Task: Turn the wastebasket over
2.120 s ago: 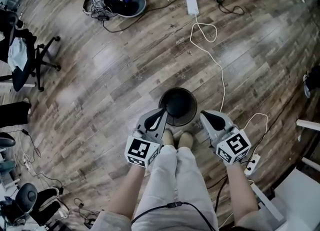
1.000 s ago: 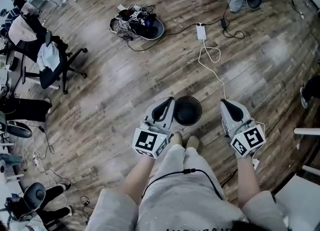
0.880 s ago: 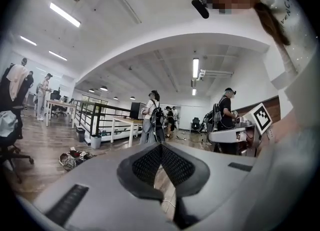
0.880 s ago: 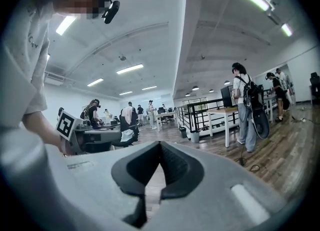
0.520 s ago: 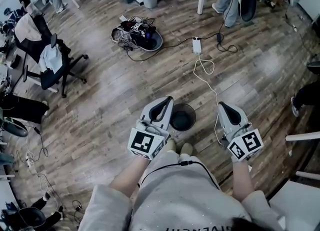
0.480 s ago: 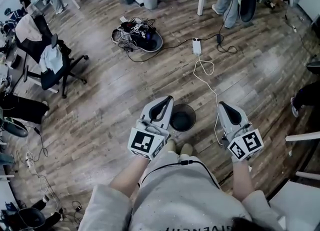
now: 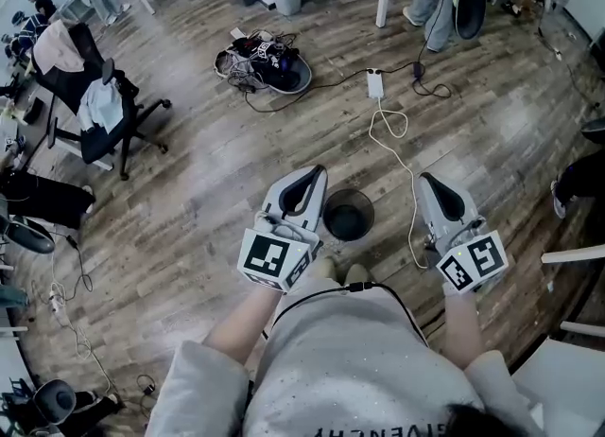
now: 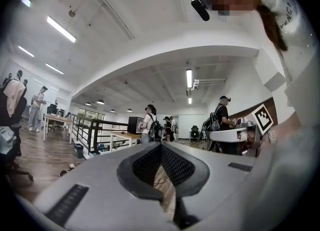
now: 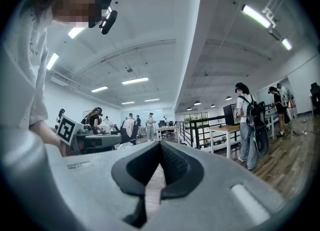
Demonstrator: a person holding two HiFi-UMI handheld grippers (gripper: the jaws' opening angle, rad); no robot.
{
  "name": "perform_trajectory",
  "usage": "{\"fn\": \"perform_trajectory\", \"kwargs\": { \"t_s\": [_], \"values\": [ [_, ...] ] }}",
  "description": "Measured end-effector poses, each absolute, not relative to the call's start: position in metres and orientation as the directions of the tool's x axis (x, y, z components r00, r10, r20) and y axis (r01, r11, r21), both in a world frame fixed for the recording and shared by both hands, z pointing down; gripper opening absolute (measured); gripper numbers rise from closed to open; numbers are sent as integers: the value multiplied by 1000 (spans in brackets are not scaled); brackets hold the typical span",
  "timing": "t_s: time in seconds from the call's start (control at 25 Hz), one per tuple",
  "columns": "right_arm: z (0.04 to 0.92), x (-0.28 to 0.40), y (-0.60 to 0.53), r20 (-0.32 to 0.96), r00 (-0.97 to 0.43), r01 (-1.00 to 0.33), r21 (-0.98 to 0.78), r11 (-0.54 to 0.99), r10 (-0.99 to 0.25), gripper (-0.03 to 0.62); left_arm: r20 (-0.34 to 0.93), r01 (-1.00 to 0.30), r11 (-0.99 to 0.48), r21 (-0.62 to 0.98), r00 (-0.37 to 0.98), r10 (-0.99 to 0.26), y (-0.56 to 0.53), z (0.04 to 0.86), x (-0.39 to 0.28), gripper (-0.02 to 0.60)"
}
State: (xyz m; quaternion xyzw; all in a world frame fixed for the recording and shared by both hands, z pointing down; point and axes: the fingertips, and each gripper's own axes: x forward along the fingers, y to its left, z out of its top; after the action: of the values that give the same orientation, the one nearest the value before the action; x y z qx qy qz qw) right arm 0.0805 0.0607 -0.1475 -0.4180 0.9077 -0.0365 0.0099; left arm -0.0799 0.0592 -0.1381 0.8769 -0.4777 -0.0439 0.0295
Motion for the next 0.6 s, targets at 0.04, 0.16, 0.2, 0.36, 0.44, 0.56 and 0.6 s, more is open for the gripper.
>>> {"fn": "perform_trajectory", "kwargs": {
  "t_s": [0.04, 0.16, 0.2, 0.36, 0.44, 0.56, 0.6],
  "values": [
    [-147, 79, 60, 13, -651, -758, -79, 648, -759, 0, -45, -837, -538, 98, 536, -843, 59, -136, -82, -2],
    [-144, 74, 57, 23, -659, -751, -80, 656, -752, 0, -35, -844, -527, 99, 526, -850, 57, -133, -87, -2],
    [-143, 72, 56, 27, -662, -748, -81, 659, -749, 0, -32, -846, -524, 99, 524, -851, 56, -132, -89, -2],
    [-140, 67, 52, 36, -670, -741, -90, 666, -741, 0, -23, -852, -513, 103, 513, -858, 51, -130, -95, -2],
    [-140, 64, 50, 38, -675, -737, -92, 670, -737, 0, -20, -856, -507, 104, 508, -861, 49, -131, -98, -2],
    [-141, 61, 46, 42, -680, -732, -90, 675, -732, 2, -20, -858, -503, 102, 504, -864, 47, -135, -101, -2],
    [-141, 61, 45, 43, -681, -732, -91, 676, -731, 2, -18, -860, -501, 100, 502, -865, 47, -136, -103, -2]
  ]
}}
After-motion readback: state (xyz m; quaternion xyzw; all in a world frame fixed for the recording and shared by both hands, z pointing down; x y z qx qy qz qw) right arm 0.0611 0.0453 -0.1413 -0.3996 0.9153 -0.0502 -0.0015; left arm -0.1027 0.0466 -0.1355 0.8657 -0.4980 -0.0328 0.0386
